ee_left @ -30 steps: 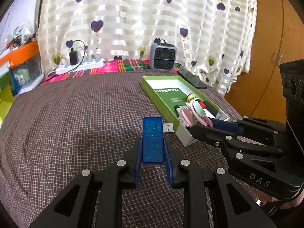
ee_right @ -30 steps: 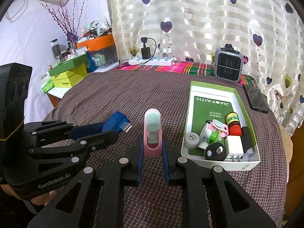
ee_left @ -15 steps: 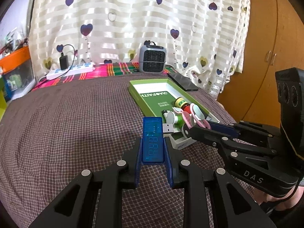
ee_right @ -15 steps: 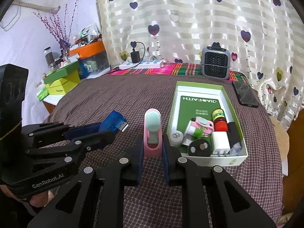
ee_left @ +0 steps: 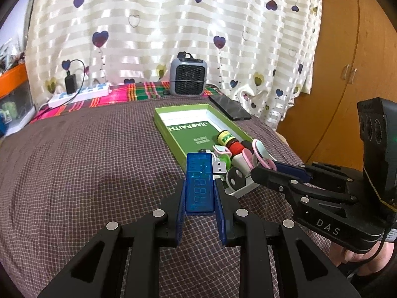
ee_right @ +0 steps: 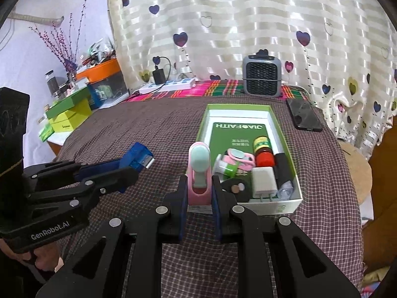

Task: Organize rigid objects
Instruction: 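Carry the USB stick and pink clip toward the green box with both tools, then lower the USB stick and pink clip into the box with both tools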

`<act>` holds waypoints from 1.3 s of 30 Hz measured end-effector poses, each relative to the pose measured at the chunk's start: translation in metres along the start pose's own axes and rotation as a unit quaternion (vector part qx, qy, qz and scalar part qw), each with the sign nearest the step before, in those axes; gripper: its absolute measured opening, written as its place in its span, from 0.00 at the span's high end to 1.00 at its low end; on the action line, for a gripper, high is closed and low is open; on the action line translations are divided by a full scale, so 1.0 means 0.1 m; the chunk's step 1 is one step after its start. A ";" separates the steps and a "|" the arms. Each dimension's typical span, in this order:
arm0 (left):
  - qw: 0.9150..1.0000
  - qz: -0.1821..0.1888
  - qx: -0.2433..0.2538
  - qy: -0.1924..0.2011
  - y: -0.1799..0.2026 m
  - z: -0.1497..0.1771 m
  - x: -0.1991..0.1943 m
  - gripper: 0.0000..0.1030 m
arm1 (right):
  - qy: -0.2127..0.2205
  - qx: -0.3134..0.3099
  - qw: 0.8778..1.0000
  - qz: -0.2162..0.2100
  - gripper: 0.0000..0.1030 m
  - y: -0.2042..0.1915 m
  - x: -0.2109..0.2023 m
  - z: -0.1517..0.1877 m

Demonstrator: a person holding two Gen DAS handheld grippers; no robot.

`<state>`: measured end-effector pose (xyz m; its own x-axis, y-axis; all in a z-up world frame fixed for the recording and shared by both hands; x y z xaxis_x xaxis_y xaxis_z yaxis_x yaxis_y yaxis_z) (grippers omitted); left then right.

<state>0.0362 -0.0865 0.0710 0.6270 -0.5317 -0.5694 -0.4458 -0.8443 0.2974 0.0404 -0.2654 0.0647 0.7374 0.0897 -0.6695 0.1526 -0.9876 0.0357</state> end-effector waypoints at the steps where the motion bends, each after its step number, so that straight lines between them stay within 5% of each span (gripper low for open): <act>1: 1.000 0.001 0.001 -0.001 0.00 -0.01 0.02 0.80 | -0.001 0.002 1.000 0.002 0.82 0.02 0.01 0.00; 39: 0.999 0.011 -0.033 -0.040 -0.27 -0.37 1.06 0.80 | -0.050 0.008 0.998 0.030 0.82 0.31 0.79 -0.20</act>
<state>0.1381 -0.1222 0.0309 0.5628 -0.5458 -0.6207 -0.4141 -0.8361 0.3598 0.1166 -0.2864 0.0272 0.6756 0.0177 -0.7371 0.0991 -0.9928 0.0670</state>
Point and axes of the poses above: each gripper's, at about its wrist camera, not at the fingertips, and x roughly the way its jaws point, y to its right, z to its underside, the point moved 1 cm from there along x, roughly the way its jaws point, and after that the axes turned 15 degrees about z, right-handed, at the moved point
